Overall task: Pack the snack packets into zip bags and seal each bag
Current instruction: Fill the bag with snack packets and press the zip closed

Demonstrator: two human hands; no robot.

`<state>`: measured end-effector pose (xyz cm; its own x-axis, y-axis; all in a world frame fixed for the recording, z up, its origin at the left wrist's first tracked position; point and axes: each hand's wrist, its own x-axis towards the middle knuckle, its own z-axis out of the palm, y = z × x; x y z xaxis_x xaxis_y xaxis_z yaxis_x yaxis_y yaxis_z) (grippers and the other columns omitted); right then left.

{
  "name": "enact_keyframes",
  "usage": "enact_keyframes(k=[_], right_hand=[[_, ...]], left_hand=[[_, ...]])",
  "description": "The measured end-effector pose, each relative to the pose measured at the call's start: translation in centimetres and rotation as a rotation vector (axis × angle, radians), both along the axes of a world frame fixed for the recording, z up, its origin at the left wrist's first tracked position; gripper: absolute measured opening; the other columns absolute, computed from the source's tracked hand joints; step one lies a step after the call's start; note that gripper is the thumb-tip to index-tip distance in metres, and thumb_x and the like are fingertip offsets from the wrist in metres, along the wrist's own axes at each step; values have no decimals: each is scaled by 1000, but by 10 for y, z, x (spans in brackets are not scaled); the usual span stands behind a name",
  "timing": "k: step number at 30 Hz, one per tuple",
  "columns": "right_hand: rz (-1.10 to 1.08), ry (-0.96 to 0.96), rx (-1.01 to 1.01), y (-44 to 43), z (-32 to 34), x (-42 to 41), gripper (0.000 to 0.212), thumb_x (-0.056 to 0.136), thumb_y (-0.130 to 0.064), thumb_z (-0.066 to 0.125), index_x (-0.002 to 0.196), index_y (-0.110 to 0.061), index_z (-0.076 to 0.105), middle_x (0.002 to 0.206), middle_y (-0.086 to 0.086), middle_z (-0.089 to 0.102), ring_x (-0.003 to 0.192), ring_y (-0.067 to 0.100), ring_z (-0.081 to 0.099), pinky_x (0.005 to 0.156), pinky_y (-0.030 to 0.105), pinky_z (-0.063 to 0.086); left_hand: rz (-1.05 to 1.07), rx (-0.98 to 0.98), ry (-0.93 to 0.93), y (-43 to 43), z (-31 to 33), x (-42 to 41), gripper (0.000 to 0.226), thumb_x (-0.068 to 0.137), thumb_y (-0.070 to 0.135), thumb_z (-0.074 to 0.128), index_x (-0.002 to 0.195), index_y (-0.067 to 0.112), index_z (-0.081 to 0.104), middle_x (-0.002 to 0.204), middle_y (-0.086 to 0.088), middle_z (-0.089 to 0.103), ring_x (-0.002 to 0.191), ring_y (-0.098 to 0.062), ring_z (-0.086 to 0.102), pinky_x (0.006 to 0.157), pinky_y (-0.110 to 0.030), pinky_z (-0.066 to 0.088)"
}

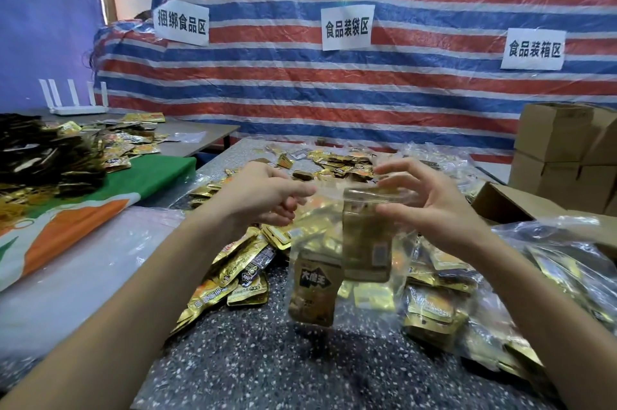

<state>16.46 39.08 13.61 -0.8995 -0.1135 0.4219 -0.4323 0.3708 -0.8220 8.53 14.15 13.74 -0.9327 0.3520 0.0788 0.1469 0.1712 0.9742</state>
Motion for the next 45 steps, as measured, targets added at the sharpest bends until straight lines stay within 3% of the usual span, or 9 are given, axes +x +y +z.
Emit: enact_keyframes(k=[5, 10, 15, 19, 26, 31, 34, 37, 45], right_hand=[[-28, 51, 96, -2, 2, 1, 47, 75, 2, 80, 112, -24, 65, 105, 3, 70, 89, 18, 74, 72, 27, 60], [-78, -35, 108, 5, -1, 1, 52, 59, -30, 86, 108, -18, 73, 104, -1, 77, 94, 9, 74, 81, 24, 59], [-93, -128, 51, 12, -11, 0, 25, 67, -30, 81, 84, -12, 79, 79, 10, 76, 66, 16, 69, 64, 29, 58], [-83, -115, 20, 12, -12, -1, 21, 68, -28, 81, 84, -14, 80, 79, 11, 76, 66, 18, 68, 62, 27, 58], [-120, -109, 42, 9, -8, 1, 32, 64, -35, 82, 86, -13, 78, 81, 4, 78, 71, 11, 70, 61, 19, 51], [-356, 82, 424, -18, -1, 2, 53, 65, -65, 74, 108, -35, 70, 107, -24, 66, 94, -7, 61, 80, 18, 47], [-397, 235, 637, -54, 1, 2, 43, 81, -62, 66, 114, -34, 69, 115, -19, 62, 110, 3, 51, 101, 36, 39], [-408, 289, 814, -85, 5, -3, 30, 91, -55, 60, 111, -35, 70, 116, -15, 64, 115, 10, 50, 110, 43, 31], [-278, 128, 701, -104, 24, -14, 16, 90, -45, 69, 93, -30, 73, 88, -16, 69, 89, 8, 65, 82, 41, 57]], left_hand=[[49, 17, 8, 5, -5, 0, 19, 88, 23, 71, 84, 4, 73, 53, 3, 56, 47, -10, 54, 46, -22, 49], [41, -52, 181, -1, -10, 1, 41, 94, 39, 64, 64, 14, 72, 52, 4, 57, 48, -8, 54, 45, -18, 43], [-17, -22, 405, -9, -21, 2, 48, 93, 48, 59, 63, 13, 70, 53, 5, 57, 49, -8, 53, 49, -14, 42], [-91, 8, 483, -15, -30, 2, 38, 85, 49, 62, 77, 13, 71, 58, 6, 61, 54, -8, 55, 53, -17, 43], [17, 152, 489, -21, -36, -1, 9, 89, 18, 70, 88, 9, 72, 70, 2, 68, 63, -16, 60, 63, -47, 48], [6, 108, 539, -18, -40, -1, 10, 95, 8, 61, 89, 12, 67, 71, 4, 66, 66, -11, 61, 63, -26, 53], [0, 96, 564, -12, -45, 2, 12, 98, 6, 56, 90, 11, 64, 75, 3, 63, 69, -10, 59, 64, -24, 52], [-4, 121, 600, -9, -47, 5, 13, 98, 4, 56, 90, 12, 62, 73, 6, 62, 67, -8, 57, 61, -19, 48], [-5, 81, 678, -16, -51, 3, 13, 97, 10, 59, 91, 20, 64, 84, 0, 64, 75, -22, 59, 66, -26, 51]])
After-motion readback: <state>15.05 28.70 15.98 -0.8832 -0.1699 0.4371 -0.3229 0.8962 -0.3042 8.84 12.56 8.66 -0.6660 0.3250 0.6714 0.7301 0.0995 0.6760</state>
